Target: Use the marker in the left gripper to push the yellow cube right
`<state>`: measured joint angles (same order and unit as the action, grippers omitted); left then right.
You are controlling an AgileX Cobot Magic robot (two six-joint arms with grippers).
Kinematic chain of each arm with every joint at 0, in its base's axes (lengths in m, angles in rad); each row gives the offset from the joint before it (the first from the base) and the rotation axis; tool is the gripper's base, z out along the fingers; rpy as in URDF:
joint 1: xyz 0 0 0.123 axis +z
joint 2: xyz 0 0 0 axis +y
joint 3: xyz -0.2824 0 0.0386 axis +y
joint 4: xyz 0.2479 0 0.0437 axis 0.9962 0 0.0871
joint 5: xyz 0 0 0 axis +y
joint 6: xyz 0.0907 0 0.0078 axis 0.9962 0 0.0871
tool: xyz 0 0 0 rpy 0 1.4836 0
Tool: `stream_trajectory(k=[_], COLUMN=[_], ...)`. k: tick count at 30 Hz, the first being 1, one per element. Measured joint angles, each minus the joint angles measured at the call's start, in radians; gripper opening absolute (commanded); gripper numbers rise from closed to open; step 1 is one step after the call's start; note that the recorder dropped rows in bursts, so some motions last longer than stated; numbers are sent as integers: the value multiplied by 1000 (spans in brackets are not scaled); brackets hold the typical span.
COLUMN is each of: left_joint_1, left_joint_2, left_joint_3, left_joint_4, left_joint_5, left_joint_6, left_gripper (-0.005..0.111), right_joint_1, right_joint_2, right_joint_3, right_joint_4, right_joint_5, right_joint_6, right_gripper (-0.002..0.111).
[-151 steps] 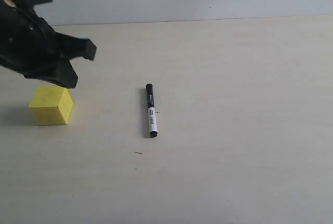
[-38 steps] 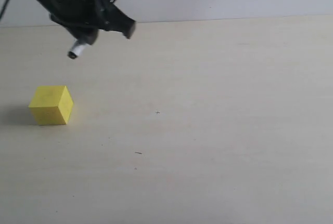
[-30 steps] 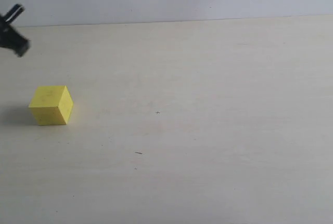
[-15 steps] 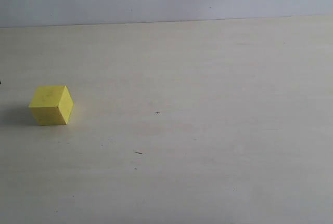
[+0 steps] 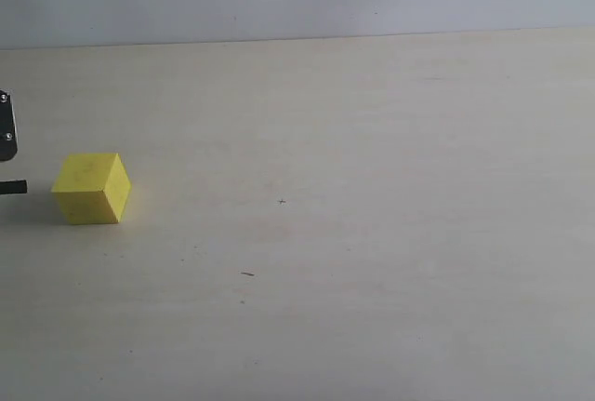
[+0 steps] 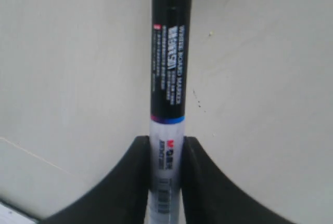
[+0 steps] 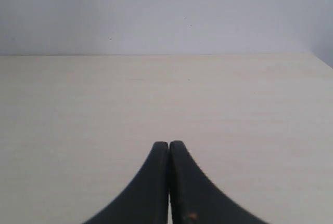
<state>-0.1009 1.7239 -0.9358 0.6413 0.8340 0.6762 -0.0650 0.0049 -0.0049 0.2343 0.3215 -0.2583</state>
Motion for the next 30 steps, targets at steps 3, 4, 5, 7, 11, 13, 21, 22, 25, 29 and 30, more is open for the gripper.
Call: stream_trajectory(k=[3,4,5,7,11,13,21,22,25,29,30], left_joint_1=[21,29,41,69,140,182,264,264,264,264,264], left_joint_2=[0,0,0,0,0,0,4,13,48,86,91], left_joint_3=[0,0,0,0,0,0,0,0,0,0,0], left_joint_4=[0,0,-2,-30,-167,-240,-346,-348,-348,-350,-351], left_joint_5=[-38,-53,-63,-71,-78,-102,-286,-303,-344,-373,-378], left_joint_6=[65,90,127,222,460,547,618,618,621,621,625], left_gripper=[0,0,0,0,0,0,0,0,0,0,0], right_joint_1=[0,0,0,0,0,0,0,0,0,0,0], right_joint_2=[0,0,0,0,0,0,0,0,0,0,0], right_joint_3=[0,0,0,0,0,0,0,0,0,0,0], right_joint_4=[0,0,0,0,0,0,0,0,0,0,0], right_joint_5=[0,0,0,0,0,0,0,0,0,0,0], right_joint_6=[0,0,0,0,0,0,0,0,0,0,0], right_gripper=[0,0,0,0,0,0,0,0,0,0,0])
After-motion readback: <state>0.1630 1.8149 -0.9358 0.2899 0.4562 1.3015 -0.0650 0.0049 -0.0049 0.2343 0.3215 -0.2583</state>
